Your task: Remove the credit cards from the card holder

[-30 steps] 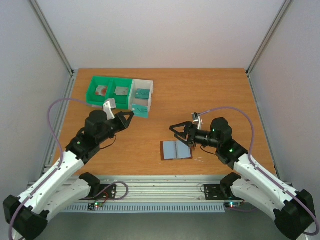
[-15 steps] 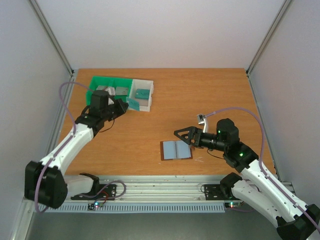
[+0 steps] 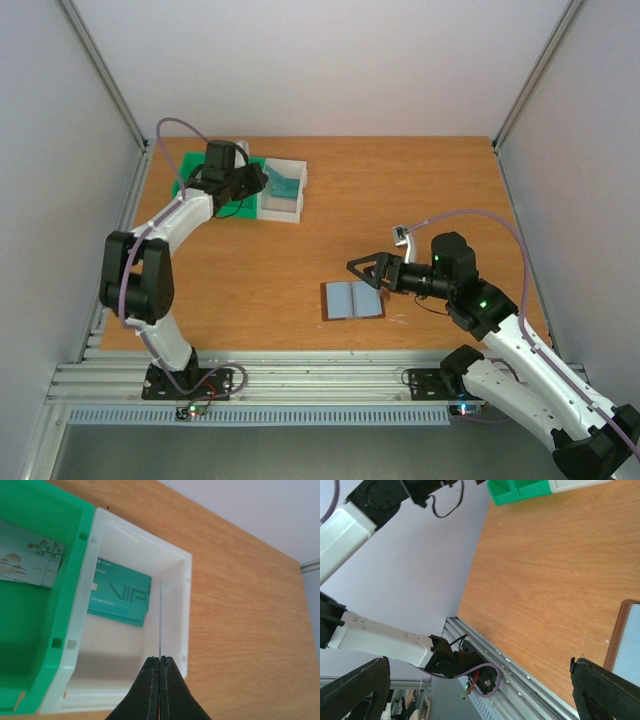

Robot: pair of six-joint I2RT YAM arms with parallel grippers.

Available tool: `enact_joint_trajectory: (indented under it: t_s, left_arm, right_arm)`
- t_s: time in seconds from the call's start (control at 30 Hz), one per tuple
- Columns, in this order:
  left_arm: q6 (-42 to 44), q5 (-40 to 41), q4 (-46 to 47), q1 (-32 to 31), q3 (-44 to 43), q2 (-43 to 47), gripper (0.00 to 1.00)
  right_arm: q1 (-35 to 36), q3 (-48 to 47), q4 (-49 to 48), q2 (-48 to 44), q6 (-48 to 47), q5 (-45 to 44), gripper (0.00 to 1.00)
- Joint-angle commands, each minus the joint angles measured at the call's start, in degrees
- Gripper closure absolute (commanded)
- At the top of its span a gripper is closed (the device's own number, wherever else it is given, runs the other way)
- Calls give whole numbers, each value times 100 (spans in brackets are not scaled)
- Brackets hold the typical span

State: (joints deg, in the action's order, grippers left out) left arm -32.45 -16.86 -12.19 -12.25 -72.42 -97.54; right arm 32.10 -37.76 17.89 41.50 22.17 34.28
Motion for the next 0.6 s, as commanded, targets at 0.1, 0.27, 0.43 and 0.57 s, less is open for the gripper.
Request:
enact_joint_trajectory:
  t_s: [0.1, 0.27, 0.43, 0.57]
  left_arm:
    - [87, -117, 383, 23, -579, -863, 100]
    - [134, -183, 248, 21, -939, -1353, 100]
    - [122, -158, 215, 21, -1229, -1671, 100]
    - [215, -157, 73, 21, -1520, -1988, 99]
  right_arm:
    - [25, -270, 186, 75, -243, 0, 2]
    - [24, -406, 438, 28, -328, -72, 2]
    - [24, -589, 579, -28, -445, -220, 2]
    - [25, -649, 615, 14, -489, -289, 2]
